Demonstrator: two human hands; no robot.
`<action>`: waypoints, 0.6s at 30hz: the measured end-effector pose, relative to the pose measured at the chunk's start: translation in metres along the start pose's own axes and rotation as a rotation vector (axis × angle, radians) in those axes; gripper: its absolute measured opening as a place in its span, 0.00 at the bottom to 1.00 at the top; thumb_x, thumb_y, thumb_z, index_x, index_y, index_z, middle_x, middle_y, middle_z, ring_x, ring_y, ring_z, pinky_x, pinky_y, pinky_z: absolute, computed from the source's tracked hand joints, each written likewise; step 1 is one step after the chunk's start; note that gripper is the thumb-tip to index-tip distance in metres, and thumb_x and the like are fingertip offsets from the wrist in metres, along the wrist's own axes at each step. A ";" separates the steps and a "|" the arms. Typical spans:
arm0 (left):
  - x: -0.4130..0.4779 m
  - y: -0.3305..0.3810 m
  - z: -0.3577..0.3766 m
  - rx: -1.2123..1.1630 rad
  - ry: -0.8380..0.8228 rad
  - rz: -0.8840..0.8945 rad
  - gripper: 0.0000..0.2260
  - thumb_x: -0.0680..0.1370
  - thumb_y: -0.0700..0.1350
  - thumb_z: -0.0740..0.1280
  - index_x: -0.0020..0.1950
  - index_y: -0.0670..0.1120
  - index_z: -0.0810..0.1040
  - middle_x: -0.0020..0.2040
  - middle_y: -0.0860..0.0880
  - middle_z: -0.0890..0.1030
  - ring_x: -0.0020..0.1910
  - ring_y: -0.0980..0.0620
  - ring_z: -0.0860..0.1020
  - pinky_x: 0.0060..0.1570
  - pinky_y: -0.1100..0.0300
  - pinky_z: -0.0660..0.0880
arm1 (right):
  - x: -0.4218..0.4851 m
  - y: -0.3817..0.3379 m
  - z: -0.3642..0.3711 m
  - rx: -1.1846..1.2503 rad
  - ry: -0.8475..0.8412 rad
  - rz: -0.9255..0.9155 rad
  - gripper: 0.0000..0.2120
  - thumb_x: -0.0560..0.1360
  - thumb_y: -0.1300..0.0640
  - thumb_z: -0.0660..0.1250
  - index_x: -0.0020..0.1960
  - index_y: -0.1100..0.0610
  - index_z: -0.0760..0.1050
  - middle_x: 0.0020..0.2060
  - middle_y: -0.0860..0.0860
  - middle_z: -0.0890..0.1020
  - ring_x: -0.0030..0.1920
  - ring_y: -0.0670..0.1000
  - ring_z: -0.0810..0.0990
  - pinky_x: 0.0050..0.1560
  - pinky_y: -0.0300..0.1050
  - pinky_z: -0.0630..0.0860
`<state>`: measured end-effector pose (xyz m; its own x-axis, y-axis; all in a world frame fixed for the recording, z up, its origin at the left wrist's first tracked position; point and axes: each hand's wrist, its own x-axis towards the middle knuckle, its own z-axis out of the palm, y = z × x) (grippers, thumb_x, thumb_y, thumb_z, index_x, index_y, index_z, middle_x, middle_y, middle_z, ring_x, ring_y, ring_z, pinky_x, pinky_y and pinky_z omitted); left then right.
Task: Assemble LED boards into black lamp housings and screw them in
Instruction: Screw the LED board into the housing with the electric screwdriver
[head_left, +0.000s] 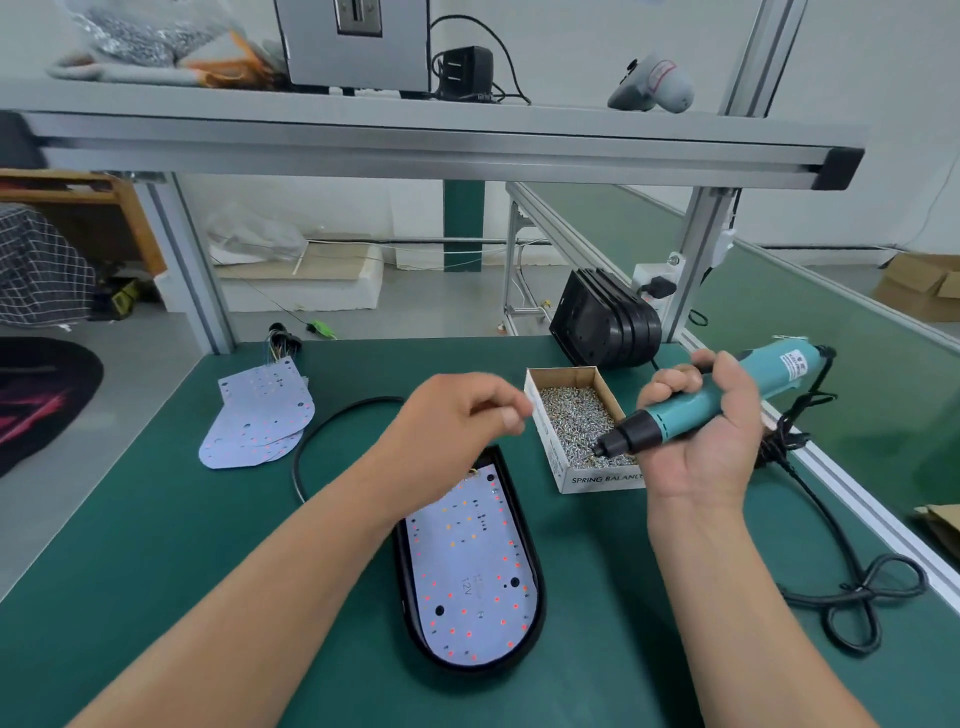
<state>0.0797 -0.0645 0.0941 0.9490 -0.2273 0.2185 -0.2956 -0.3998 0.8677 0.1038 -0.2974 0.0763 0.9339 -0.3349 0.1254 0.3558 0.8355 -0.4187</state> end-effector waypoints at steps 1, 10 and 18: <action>-0.013 -0.005 -0.007 -0.054 0.022 -0.018 0.10 0.80 0.40 0.72 0.49 0.56 0.87 0.45 0.59 0.88 0.47 0.59 0.85 0.46 0.68 0.78 | -0.004 0.006 0.004 -0.014 -0.020 0.015 0.04 0.81 0.58 0.67 0.48 0.57 0.75 0.35 0.49 0.72 0.35 0.47 0.75 0.37 0.40 0.77; -0.097 -0.040 -0.015 -0.163 0.076 -0.127 0.11 0.79 0.42 0.76 0.50 0.60 0.87 0.48 0.56 0.89 0.51 0.57 0.86 0.53 0.66 0.79 | -0.061 0.044 0.038 -0.099 -0.316 0.135 0.06 0.84 0.53 0.66 0.54 0.55 0.80 0.39 0.49 0.75 0.41 0.49 0.79 0.47 0.44 0.80; -0.098 -0.042 -0.008 -0.456 0.074 -0.128 0.09 0.76 0.40 0.76 0.51 0.54 0.87 0.49 0.47 0.89 0.53 0.49 0.88 0.55 0.63 0.80 | -0.072 0.045 0.045 -0.159 -0.341 0.126 0.06 0.84 0.53 0.63 0.52 0.54 0.78 0.37 0.48 0.74 0.41 0.48 0.79 0.47 0.43 0.78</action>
<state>-0.0001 -0.0188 0.0401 0.9848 -0.1315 0.1134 -0.1126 0.0135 0.9935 0.0540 -0.2164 0.0885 0.9376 -0.0481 0.3445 0.2530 0.7739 -0.5805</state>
